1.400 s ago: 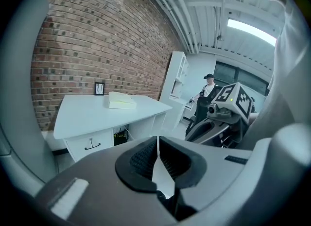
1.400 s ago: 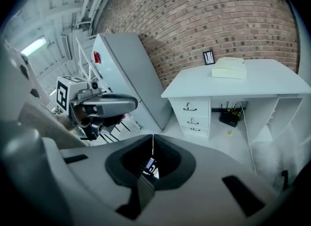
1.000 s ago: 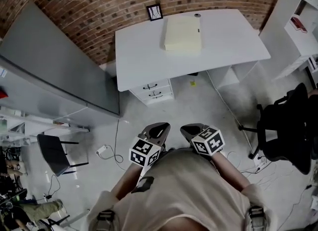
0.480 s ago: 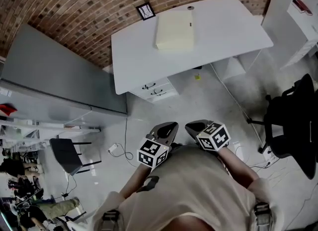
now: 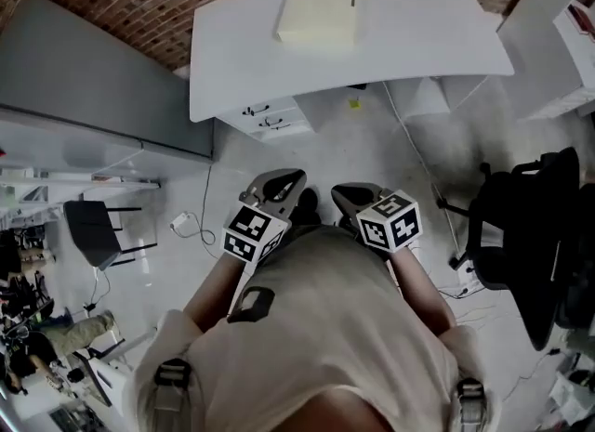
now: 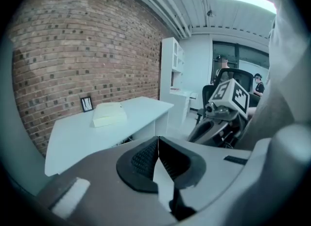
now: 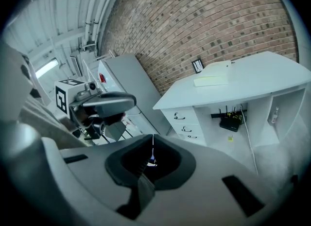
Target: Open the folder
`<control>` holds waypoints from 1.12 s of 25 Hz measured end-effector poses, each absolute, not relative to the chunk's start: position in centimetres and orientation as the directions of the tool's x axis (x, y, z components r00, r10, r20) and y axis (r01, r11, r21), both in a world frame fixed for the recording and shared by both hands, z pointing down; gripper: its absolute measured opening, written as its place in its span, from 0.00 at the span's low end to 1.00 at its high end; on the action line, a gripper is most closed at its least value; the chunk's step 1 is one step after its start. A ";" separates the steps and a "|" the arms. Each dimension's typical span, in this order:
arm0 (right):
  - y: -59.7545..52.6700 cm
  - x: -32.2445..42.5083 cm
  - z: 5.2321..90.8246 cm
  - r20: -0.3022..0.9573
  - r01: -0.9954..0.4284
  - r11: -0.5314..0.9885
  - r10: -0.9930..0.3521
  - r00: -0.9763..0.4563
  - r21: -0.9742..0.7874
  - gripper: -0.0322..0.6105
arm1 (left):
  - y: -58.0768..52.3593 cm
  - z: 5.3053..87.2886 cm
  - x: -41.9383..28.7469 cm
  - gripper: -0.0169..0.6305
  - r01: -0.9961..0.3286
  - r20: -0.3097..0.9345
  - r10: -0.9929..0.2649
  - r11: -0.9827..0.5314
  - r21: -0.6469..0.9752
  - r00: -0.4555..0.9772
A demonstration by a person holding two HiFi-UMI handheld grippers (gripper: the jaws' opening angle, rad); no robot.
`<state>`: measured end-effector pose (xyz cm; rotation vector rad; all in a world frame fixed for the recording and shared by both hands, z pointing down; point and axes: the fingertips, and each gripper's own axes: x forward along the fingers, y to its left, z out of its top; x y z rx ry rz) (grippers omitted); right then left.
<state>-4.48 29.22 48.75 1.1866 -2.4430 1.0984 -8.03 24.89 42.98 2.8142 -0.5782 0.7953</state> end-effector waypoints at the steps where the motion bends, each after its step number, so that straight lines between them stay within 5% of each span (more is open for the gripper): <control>1: 28.8 -4.4 48.6 0.473 -0.749 0.399 -0.594 -0.651 -0.529 0.06 | 23.6 41.9 -8.3 0.04 -0.416 0.499 -0.342 -0.908 0.041 0.796; 10: 25.6 -3.7 49.8 0.511 -0.759 0.389 -0.570 -0.643 -0.522 0.06 | 16.2 41.0 -11.4 0.03 -0.556 0.412 -0.459 -0.817 0.152 0.787; 28: 16.3 -3.5 49.6 0.601 -0.829 0.315 -0.576 -0.554 -0.462 0.06 | 6.7 42.9 -11.2 0.03 -0.466 0.425 -0.376 -0.875 0.129 0.824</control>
